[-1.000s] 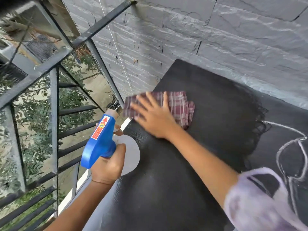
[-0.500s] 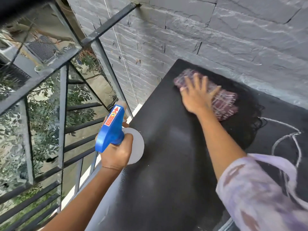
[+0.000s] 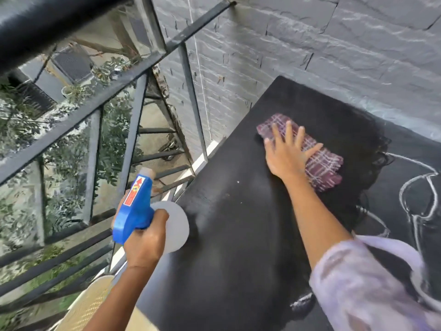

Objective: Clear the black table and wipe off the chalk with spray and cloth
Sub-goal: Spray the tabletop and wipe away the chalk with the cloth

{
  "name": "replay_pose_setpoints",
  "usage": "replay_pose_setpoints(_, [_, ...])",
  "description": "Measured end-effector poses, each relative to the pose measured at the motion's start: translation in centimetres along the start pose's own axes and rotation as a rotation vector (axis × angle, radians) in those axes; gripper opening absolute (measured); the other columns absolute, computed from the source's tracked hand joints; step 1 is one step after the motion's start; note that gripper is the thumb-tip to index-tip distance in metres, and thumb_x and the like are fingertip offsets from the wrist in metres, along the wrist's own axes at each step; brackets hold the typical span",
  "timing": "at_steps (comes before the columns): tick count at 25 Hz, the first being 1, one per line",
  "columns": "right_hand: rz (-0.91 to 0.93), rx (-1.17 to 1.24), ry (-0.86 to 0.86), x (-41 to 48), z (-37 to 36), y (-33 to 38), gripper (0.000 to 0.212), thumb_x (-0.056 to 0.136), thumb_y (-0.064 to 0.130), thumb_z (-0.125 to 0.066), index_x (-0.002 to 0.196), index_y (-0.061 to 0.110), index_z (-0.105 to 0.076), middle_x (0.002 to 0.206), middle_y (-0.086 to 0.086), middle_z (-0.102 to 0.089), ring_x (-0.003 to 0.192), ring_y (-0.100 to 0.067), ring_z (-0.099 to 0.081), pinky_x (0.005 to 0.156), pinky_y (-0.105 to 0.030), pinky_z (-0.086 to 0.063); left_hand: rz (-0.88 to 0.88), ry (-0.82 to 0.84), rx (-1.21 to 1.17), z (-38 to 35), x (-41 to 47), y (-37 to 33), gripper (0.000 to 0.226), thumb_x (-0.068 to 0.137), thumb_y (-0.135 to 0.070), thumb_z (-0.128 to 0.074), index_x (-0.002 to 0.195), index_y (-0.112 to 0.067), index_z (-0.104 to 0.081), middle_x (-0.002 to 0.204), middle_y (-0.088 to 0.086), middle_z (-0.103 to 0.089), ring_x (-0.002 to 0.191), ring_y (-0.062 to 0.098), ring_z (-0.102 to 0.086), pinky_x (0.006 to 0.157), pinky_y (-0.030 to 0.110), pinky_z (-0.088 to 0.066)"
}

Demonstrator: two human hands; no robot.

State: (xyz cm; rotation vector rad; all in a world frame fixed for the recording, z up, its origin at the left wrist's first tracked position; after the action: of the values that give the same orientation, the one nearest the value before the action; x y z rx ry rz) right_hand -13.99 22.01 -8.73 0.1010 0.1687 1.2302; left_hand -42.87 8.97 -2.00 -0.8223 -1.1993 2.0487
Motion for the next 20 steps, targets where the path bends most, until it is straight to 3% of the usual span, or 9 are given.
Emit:
replay_pose_setpoints(2, [0.249, -0.031, 0.049, -3.6, -1.2, 5.0, 0.052, 0.097, 0.051, -0.011, 0.147, 0.039, -0.005, 0.159, 0.004, 0.005, 0.144, -0.030, 0.010, 0.099, -0.077, 0.009, 0.019, -0.020, -0.004, 1.7, -0.3, 0.2, 0.016, 0.056, -0.028, -0.053, 0.051, -0.021, -0.039, 0.053, -0.004, -0.041, 0.069, 0.025, -0.040, 0.073, 0.036, -0.034])
replay_pose_setpoints(4, [0.541, -0.105, 0.069, -11.5, -2.8, 7.6, 0.052, 0.096, 0.054, -0.011, 0.146, 0.041, -0.003, 0.158, 0.005, 0.006, 0.144, -0.028, 0.013, 0.101, -0.075, 0.009, 0.008, -0.002, -0.021, 3.2, -0.5, 0.4, 0.017, 0.056, -0.027, -0.053, 0.051, -0.020, -0.039, 0.053, -0.003, -0.040, 0.062, 0.025, -0.038, 0.071, 0.036, -0.033])
replay_pose_setpoints(7, [0.847, -0.134, 0.041, -22.8, -4.0, 4.9, 0.054, 0.093, 0.052, -0.026, 0.145, 0.039, -0.018, 0.157, 0.003, -0.017, 0.145, -0.029, -0.006, 0.103, -0.074, -0.005, -0.026, 0.024, -0.039, 4.8, -0.8, 0.7, 0.018, 0.057, -0.025, -0.053, 0.052, -0.019, -0.036, 0.054, -0.001, -0.037, 0.050, 0.008, -0.039, 0.060, 0.033, -0.032])
replay_pose_setpoints(9, [0.860, -0.171, 0.016, -23.9, -3.3, 1.0, 0.054, 0.092, 0.051, -0.028, 0.145, 0.040, -0.022, 0.155, 0.005, -0.021, 0.144, -0.026, -0.014, 0.102, -0.074, -0.013, -0.047, 0.023, -0.023, 6.4, -1.1, 1.0, 0.019, 0.057, -0.026, -0.052, 0.053, -0.018, -0.035, 0.056, 0.001, -0.036, 0.045, 0.002, -0.040, 0.055, 0.026, -0.032])
replay_pose_setpoints(11, [0.580, -0.185, -0.034, -20.1, -2.1, -1.3, 0.051, 0.095, 0.052, -0.021, 0.145, 0.041, -0.022, 0.156, 0.006, -0.019, 0.144, -0.026, -0.013, 0.100, -0.076, -0.014, -0.039, 0.008, -0.018, 8.3, -1.4, 1.3, 0.018, 0.057, -0.026, -0.052, 0.055, -0.018, -0.036, 0.063, 0.006, -0.039, 0.054, 0.007, -0.040, 0.055, 0.022, -0.034])
replay_pose_setpoints(13, [0.154, -0.079, 0.005, -15.0, -1.2, -0.6, 0.052, 0.095, 0.052, -0.011, 0.146, 0.041, -0.014, 0.159, 0.006, -0.006, 0.145, -0.026, 0.000, 0.101, -0.076, -0.003, 0.022, -0.008, -0.013, 9.7, -1.7, 1.9, 0.016, 0.056, -0.028, -0.052, 0.056, -0.018, -0.039, 0.067, 0.006, -0.043, 0.068, 0.021, -0.040, 0.065, 0.028, -0.036])
replay_pose_setpoints(15, [0.004, -0.014, 0.015, -13.5, -1.6, 3.5, 0.052, 0.096, 0.050, -0.010, 0.147, 0.040, -0.009, 0.159, 0.004, 0.003, 0.145, -0.029, 0.007, 0.099, -0.078, 0.005, 0.021, -0.029, 0.017, 11.4, -2.0, 3.0, 0.021, 0.057, -0.030, -0.052, 0.061, -0.012, -0.043, 0.072, 0.008, -0.045, 0.073, 0.022, -0.041, 0.072, 0.030, -0.034])
replay_pose_setpoints(18, [0.364, -0.085, 0.059, -19.3, -4.0, 11.4, 0.053, 0.095, 0.054, -0.006, 0.146, 0.042, 0.000, 0.157, 0.004, 0.010, 0.144, -0.030, 0.011, 0.098, -0.076, 0.012, -0.006, 0.011, 0.091, 14.0, -2.0, 4.5, 0.022, 0.068, -0.033, -0.056, 0.071, -0.013, -0.047, 0.073, 0.004, -0.045, 0.066, 0.021, -0.040, 0.061, 0.016, -0.036])
replay_pose_setpoints(20, [0.679, -0.166, 0.095, -26.8, -5.3, 13.6, 0.055, 0.094, 0.057, -0.009, 0.146, 0.040, -0.003, 0.157, 0.003, 0.005, 0.144, -0.031, 0.007, 0.099, -0.077, 0.007, -0.010, 0.046, 0.140, 15.2, -1.9, 5.2, 0.016, 0.079, -0.029, -0.056, 0.071, -0.018, -0.048, 0.069, 0.003, -0.044, 0.062, 0.016, -0.039, 0.063, 0.017, -0.035])
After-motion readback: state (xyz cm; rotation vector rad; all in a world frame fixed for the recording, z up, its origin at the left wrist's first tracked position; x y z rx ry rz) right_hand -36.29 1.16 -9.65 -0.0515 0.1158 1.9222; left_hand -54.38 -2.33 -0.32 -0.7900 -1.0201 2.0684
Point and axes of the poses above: each hand's wrist, its own x-axis towards the middle knuckle, its own z-axis out of the back of the hand, y = z × x, the point moved 2 cm from there along x, towards the middle knuckle
